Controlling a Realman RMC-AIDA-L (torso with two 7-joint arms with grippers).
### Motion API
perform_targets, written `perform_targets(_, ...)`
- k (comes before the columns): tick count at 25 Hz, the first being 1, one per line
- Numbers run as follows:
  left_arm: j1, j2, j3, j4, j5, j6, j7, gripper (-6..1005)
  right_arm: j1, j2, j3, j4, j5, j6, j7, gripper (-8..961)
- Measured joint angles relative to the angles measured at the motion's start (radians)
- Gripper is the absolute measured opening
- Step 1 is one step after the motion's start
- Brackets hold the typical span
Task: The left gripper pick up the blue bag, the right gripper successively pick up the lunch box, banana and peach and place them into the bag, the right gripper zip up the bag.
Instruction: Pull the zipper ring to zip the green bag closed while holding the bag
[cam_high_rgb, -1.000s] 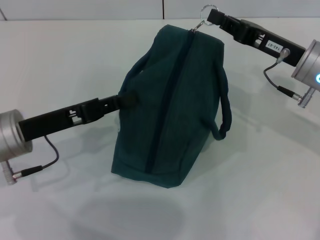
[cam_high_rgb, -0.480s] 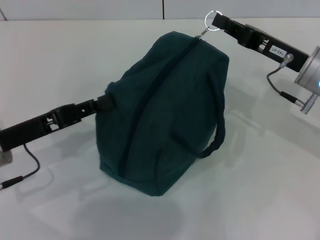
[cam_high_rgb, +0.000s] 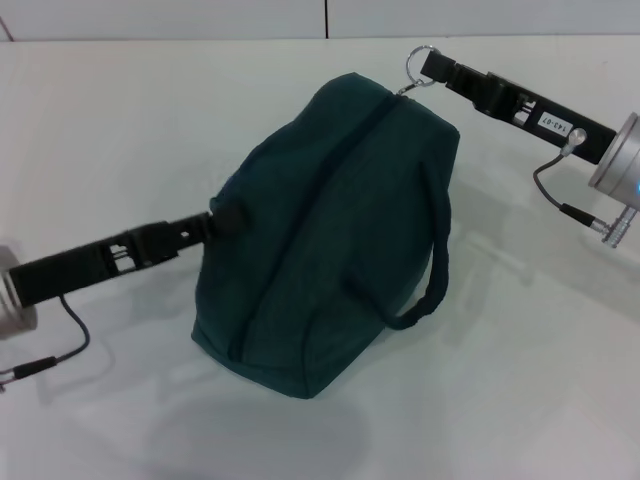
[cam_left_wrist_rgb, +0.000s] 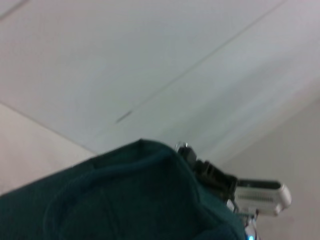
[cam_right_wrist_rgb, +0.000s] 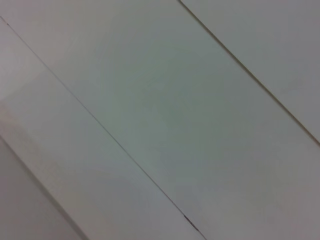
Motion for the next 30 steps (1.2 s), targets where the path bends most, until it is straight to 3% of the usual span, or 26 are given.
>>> perform_targets(3, -0.005, -0.001, -0.001, 0.000, 0.015, 0.001, -0.002, 80, 0.000, 0.000, 0.002, 0.000, 0.000, -0.004, 0.000, 8)
perform_targets(7, 0.011, 0.009, -0.071, 0.010, -0.026, 0.010, -0.019, 249, -0.004, 0.000, 0.006, 0.007, 0.000, -0.016, 0.000, 8)
perform_targets(9, 0.020, 0.024, -0.156, 0.016, -0.025, 0.006, -0.043, 331, -0.009, 0.000, 0.006, 0.007, 0.000, -0.026, -0.003, 8)
perform_targets(13, 0.026, 0.038, -0.188, 0.074, -0.016, 0.004, -0.078, 491, -0.022, 0.000, 0.008, 0.002, 0.004, -0.032, -0.005, 8)
perform_targets(18, -0.025, 0.053, -0.187, 0.097, -0.012, -0.013, -0.120, 734, -0.025, 0.000, 0.008, 0.007, 0.009, -0.036, -0.006, 8)
perform_targets(20, -0.064, 0.057, -0.177, 0.097, -0.008, -0.045, -0.128, 771, -0.026, 0.000, 0.008, 0.008, 0.010, -0.039, -0.006, 8)
perform_targets(23, -0.138, 0.044, -0.163, 0.090, 0.027, -0.093, -0.159, 826, -0.028, -0.001, 0.009, 0.008, 0.010, -0.039, -0.007, 8)
perform_targets(26, -0.220, 0.017, -0.159, 0.087, 0.128, -0.138, -0.191, 881, -0.028, 0.000, 0.009, 0.009, 0.010, -0.039, -0.008, 8)
perform_targets(30, -0.301, -0.016, -0.152, 0.092, 0.248, -0.162, -0.196, 879, -0.028, 0.000, 0.009, 0.009, 0.010, -0.039, -0.008, 8)
